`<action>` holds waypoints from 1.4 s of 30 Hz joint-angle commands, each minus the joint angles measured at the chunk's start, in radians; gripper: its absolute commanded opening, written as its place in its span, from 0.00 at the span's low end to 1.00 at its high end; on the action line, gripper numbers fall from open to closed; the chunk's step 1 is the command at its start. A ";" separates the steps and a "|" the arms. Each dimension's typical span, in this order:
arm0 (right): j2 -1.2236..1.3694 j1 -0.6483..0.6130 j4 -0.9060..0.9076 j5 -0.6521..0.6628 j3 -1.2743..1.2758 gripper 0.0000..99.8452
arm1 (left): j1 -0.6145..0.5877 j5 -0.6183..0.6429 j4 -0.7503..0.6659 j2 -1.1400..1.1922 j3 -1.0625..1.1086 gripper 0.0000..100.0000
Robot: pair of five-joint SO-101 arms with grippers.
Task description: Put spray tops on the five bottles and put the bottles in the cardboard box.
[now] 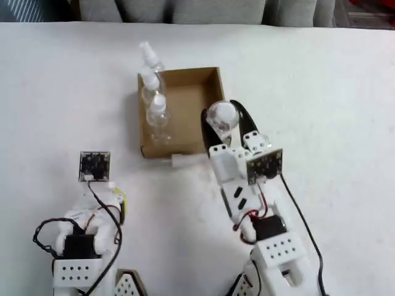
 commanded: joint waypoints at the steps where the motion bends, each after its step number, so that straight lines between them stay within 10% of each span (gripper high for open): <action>1: 0.130 0.024 -0.068 0.003 -0.118 0.02 | 0.008 -0.012 -0.029 -0.010 -0.003 0.08; 42: 1.231 0.107 -0.444 0.003 -0.675 0.02 | 0.008 -0.014 -0.031 -0.010 -0.003 0.08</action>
